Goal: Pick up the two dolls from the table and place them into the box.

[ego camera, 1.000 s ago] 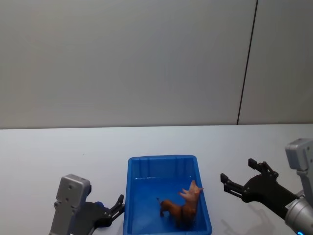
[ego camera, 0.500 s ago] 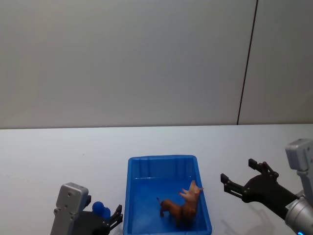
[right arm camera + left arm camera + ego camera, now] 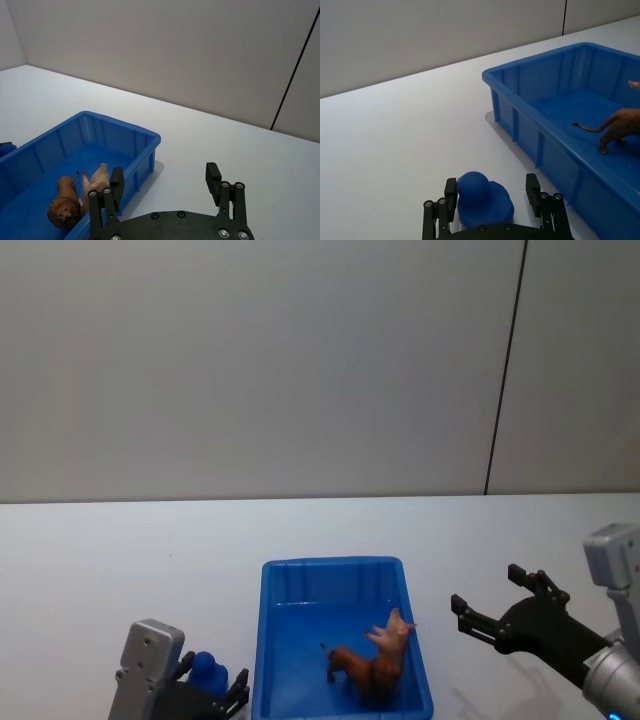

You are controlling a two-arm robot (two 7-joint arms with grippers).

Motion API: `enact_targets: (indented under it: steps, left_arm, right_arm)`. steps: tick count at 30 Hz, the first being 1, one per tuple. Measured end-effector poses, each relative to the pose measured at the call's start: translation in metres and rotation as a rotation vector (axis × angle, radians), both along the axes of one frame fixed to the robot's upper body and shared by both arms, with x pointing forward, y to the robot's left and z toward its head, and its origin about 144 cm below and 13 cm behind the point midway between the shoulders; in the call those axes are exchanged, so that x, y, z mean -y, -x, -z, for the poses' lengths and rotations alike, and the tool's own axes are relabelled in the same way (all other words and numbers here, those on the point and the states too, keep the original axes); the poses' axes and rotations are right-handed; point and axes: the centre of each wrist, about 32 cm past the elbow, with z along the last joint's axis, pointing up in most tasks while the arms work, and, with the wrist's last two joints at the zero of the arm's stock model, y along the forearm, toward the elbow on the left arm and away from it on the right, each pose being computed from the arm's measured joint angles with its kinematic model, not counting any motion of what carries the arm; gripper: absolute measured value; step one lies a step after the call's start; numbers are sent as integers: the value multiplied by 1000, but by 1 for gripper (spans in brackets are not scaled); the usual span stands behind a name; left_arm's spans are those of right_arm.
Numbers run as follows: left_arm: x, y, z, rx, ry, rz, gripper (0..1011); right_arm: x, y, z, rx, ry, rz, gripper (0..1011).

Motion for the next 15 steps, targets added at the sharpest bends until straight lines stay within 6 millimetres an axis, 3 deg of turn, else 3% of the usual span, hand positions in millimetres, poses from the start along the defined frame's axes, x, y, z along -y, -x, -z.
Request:
enact_targets:
  steps: [5,8,15]
  left_arm:
    - [-1,-2,2,-19,-4,1,768]
    - [-2,-3,2,-29,-9,1,633]
    - [-4,-5,-4,-18,-20,0,547]
  right_arm:
    - [0,0,0,0,0,0,1001]
    - [0,0,0,0,0,0,1001]
    - [0,0,0,0,0,0,1001]
